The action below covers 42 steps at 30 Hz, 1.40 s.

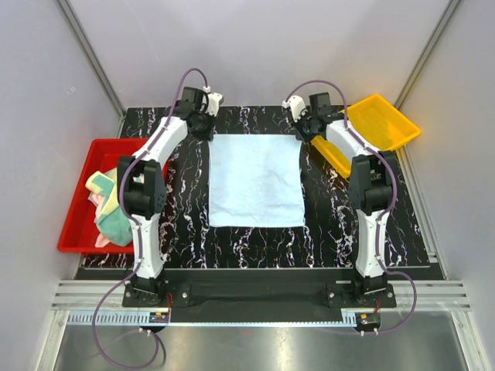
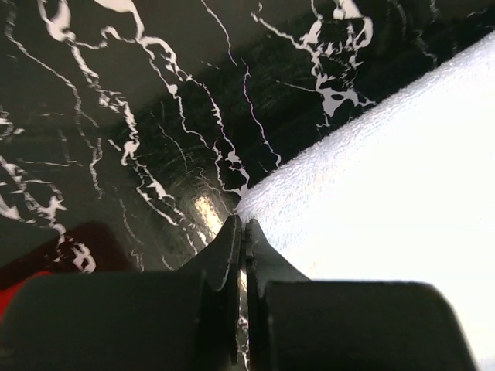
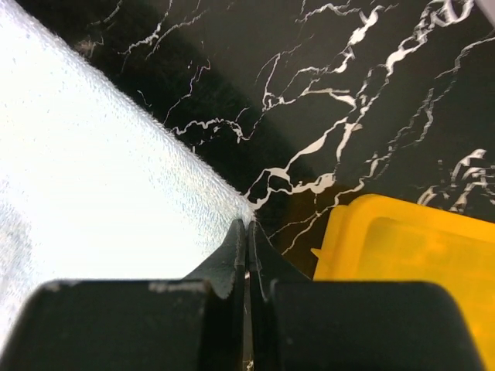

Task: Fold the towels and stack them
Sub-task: Fold the towel

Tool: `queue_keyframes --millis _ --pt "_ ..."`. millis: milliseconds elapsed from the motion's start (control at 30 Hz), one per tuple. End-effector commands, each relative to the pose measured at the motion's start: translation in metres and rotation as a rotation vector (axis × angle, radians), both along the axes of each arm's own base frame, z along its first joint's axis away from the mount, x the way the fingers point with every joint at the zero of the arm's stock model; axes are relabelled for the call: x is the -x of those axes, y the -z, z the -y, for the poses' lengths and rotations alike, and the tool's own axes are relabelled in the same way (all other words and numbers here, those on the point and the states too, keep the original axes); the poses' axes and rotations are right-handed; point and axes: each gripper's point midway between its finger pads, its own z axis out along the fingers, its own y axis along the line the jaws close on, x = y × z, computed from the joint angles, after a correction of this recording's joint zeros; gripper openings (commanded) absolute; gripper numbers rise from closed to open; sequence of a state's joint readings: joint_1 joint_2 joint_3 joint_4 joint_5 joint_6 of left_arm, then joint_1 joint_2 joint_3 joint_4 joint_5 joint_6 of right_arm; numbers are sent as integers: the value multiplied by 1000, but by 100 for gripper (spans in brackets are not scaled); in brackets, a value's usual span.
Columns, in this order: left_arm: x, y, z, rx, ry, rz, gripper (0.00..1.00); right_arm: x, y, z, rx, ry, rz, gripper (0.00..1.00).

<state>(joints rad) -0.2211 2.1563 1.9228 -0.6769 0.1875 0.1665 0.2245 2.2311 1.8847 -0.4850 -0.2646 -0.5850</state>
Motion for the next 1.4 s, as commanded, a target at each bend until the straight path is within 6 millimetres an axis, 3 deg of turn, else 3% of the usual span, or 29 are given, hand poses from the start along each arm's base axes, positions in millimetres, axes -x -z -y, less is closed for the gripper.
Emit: queue_keyframes --millis 0,33,67,133,167,200,233,267,300,367,400,567,633,667,700,733,867,1000,1133,1367 --pt "-6 -36 -14 -48 -26 125 0 -10 -60 8 13 -8 192 0" --pt "-4 -40 -15 -56 -21 134 0 -10 -64 8 9 -9 212 0" --pt "-1 -41 -15 -63 -20 131 0 -2 -55 10 17 -14 195 0" --pt "9 -41 -16 -80 -23 121 0 5 -68 11 17 -19 233 0" --pt "12 -42 -16 -80 -24 122 0 15 -56 13 29 -22 209 0" --pt "20 -35 -13 -78 -15 102 0 19 -72 12 29 -25 254 0" --pt "25 -42 -13 -62 -20 110 0 23 -75 15 53 -23 278 0" --pt "27 -43 -11 -50 -19 118 0 37 -57 17 72 -32 250 0" --pt "32 -41 -11 -45 -21 111 0 44 -77 10 70 -49 309 0" --pt "42 -41 -10 -39 -24 103 0 60 -69 8 90 -64 306 0" --pt "50 -41 -8 -38 -19 96 0 67 -79 6 94 -63 325 0" --pt "78 -50 -1 -63 -3 107 0 101 -72 8 114 -39 272 0" --pt "89 -59 0 -66 -5 125 0 113 -82 7 90 -21 285 0" --pt "94 -60 0 -66 -5 125 0 123 -76 3 83 -26 265 0" --pt "104 -52 2 -69 2 102 0 130 -83 4 68 -20 271 0" --pt "110 -59 2 -59 -3 111 0 138 -80 2 50 -13 250 0" --pt "138 -52 4 -54 6 71 0 175 -59 -11 47 -21 168 0" --pt "165 -45 8 2 23 29 2 199 -43 -8 50 5 130 0" --pt "191 -14 13 38 27 -57 2 227 -15 -7 34 40 33 0" --pt "223 19 18 35 52 -180 3 244 10 -13 31 64 -53 0"
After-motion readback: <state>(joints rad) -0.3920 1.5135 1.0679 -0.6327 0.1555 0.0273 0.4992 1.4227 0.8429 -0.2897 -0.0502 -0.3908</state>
